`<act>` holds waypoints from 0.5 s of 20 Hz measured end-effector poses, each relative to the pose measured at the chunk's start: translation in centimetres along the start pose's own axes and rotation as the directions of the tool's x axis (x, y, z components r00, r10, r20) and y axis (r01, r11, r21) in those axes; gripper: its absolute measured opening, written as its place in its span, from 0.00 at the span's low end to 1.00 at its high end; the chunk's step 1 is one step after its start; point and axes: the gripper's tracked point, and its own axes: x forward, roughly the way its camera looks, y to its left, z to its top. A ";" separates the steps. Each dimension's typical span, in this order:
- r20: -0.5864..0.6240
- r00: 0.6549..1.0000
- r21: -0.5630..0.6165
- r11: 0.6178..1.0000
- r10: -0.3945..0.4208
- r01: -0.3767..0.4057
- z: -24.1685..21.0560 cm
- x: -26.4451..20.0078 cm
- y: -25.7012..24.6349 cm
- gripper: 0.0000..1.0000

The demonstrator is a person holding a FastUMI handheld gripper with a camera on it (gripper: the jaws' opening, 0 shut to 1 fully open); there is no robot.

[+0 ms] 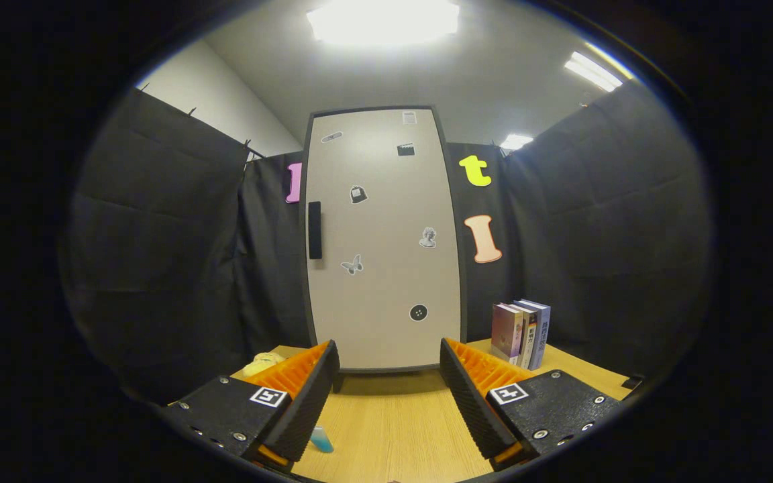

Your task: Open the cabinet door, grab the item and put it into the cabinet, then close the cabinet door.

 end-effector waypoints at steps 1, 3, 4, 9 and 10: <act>0.001 1.000 0.000 1.000 -0.001 0.001 0.3 0.4 0.0 0.94; 0.009 1.000 0.001 1.000 0.003 -0.003 1.1 1.2 0.3 0.94; 0.015 1.000 -0.001 1.000 0.004 -0.004 1.8 1.8 0.4 0.94; 0.034 0.999 0.016 1.000 0.025 -0.025 4.6 5.7 1.8 0.94; 0.033 0.999 0.024 0.999 0.035 -0.036 5.1 6.5 2.2 0.93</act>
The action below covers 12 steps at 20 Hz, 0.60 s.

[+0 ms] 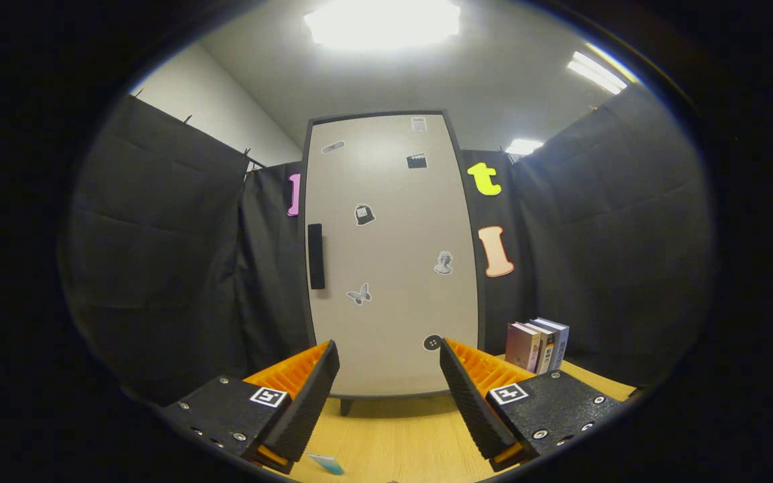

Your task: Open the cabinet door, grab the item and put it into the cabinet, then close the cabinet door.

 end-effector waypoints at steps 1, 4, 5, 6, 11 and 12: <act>-0.002 1.000 0.006 1.000 0.008 -0.008 0.3 0.9 0.3 0.94; -0.004 1.000 0.007 1.000 0.029 -0.029 1.1 3.5 1.1 0.93; -0.005 0.999 0.005 0.999 0.038 -0.038 1.3 4.5 1.5 0.93; -0.004 0.999 0.004 0.999 0.047 -0.047 1.7 5.4 1.9 0.94; 0.020 0.996 0.004 0.997 0.083 -0.083 3.6 9.8 3.9 0.93; 0.024 0.996 0.003 0.996 0.089 -0.089 4.0 10.5 4.4 0.94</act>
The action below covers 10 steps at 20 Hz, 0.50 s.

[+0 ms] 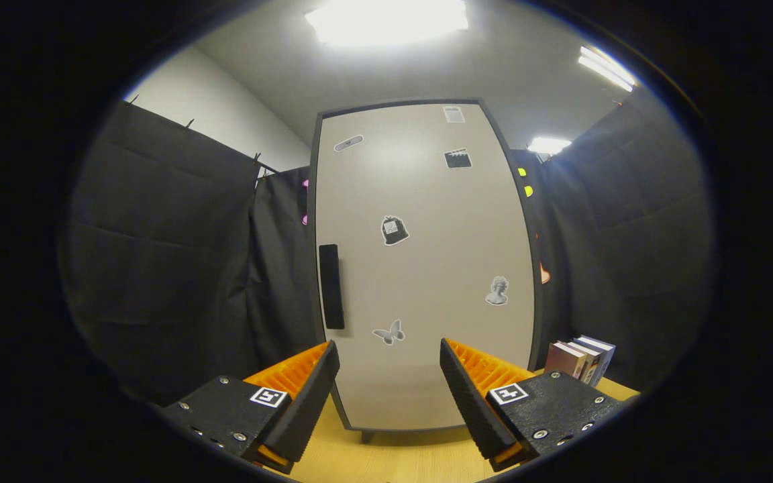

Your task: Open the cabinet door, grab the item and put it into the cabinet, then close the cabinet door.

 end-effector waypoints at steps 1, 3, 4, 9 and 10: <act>0.001 1.000 -0.001 1.000 0.007 -0.007 0.2 0.9 0.3 0.94; -0.002 1.000 -0.002 1.000 0.017 -0.017 0.6 2.5 1.0 0.93; 0.001 1.000 0.000 1.000 0.022 -0.022 1.0 3.3 1.4 0.93; 0.028 0.999 0.012 0.999 0.041 -0.041 2.6 7.4 3.3 0.93; 0.026 0.998 0.017 0.999 0.050 -0.051 2.6 8.0 3.8 0.93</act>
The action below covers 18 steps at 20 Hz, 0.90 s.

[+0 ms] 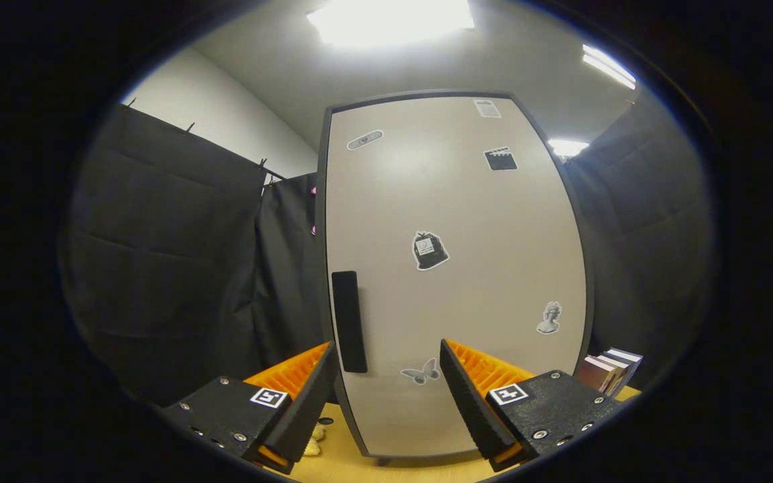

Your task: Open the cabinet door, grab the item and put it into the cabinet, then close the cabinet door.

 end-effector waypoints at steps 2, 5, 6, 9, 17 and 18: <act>-0.011 1.000 0.006 1.000 0.010 -0.010 -0.1 1.9 0.7 0.93; -0.002 1.000 0.001 1.000 0.006 -0.006 0.2 4.5 1.3 0.93; -0.002 1.000 0.003 1.000 0.004 -0.004 0.3 5.4 1.4 0.93; -0.023 1.000 0.019 1.000 0.014 -0.014 0.0 7.7 2.3 0.88; -0.114 0.993 0.039 0.999 0.037 -0.033 -1.8 10.3 4.2 0.44; -0.123 0.992 0.024 0.999 0.026 -0.023 -2.0 10.4 4.0 0.33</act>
